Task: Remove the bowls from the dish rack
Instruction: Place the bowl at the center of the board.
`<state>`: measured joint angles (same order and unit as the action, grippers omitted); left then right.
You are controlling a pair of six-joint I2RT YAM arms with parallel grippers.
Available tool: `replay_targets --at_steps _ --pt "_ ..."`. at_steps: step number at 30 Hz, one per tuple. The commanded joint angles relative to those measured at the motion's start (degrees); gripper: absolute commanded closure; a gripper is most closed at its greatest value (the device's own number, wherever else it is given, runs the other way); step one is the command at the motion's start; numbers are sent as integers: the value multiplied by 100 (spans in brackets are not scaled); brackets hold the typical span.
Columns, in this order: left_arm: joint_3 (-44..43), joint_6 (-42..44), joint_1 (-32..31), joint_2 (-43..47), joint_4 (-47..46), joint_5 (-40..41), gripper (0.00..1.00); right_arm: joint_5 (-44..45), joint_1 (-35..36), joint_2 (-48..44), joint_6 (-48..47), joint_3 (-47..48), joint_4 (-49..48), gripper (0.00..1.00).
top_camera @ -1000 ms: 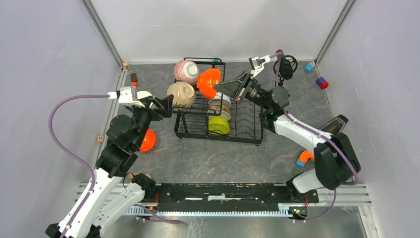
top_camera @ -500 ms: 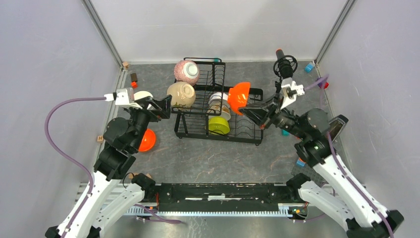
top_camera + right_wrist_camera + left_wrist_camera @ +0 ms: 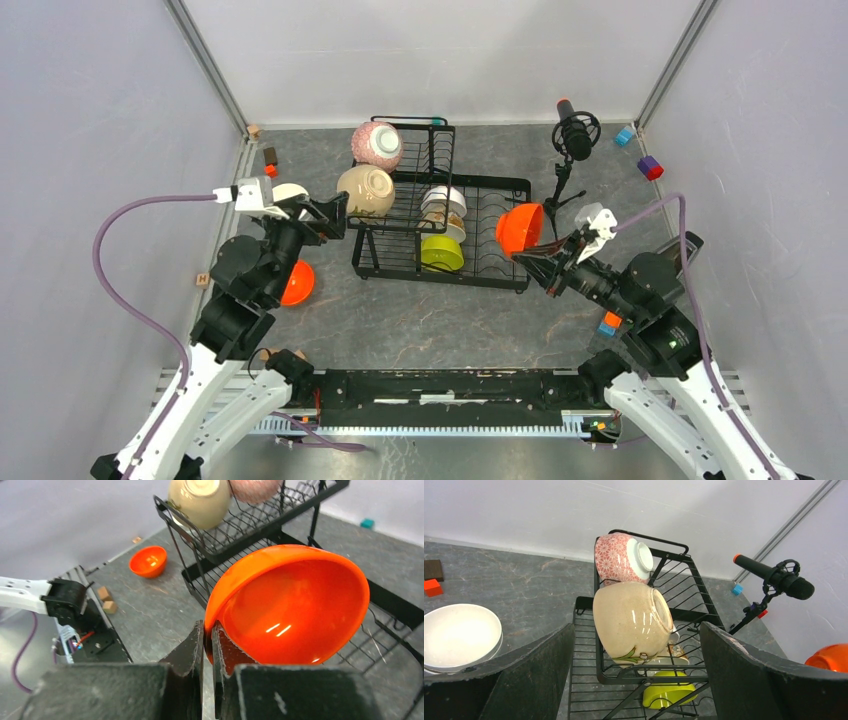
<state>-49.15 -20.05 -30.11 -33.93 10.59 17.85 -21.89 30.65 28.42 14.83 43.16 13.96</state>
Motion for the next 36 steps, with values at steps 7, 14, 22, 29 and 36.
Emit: replay_targets --at_steps 7,14,22,29,36 --pt "-43 151 -26 -88 -96 85 0 246 17 -498 -135 -331 348 100" --pt "-68 77 -23 -8 -81 195 0 90 14 -553 -20 -526 535 100" --pt "-234 -138 -23 -120 97 147 0 318 17 -405 -165 -930 693 100" --pt "-210 -178 -23 -23 56 51 0 346 50 72 -331 -685 765 100" --pt "-219 -209 -24 -113 74 -8 0 784 487 366 -299 -731 731 100"
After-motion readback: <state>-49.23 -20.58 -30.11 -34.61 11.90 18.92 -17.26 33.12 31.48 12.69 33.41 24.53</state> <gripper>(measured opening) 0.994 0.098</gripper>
